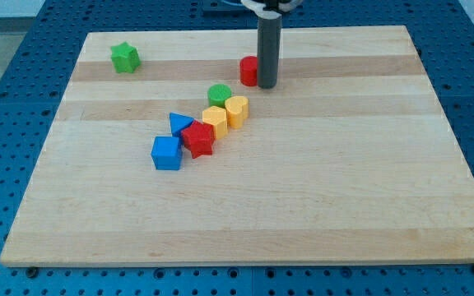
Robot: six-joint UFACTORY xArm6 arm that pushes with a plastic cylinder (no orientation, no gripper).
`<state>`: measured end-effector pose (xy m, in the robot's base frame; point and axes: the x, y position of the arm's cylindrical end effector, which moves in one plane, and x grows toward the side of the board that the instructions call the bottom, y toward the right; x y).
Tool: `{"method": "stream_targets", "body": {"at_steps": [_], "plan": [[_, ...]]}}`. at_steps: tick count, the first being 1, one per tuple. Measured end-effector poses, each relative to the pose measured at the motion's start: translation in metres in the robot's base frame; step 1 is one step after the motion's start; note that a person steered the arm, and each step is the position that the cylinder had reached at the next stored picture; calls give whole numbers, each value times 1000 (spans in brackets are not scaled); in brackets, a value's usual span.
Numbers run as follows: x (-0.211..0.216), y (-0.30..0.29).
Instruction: Separate the green circle from the yellow heart
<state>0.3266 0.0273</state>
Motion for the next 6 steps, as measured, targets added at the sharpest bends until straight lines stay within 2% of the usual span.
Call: {"method": "stream_targets", "body": {"at_steps": [3,4,5,6], "plan": [[-10,-1],[25,7],[57,-33],[72,-49]]}}
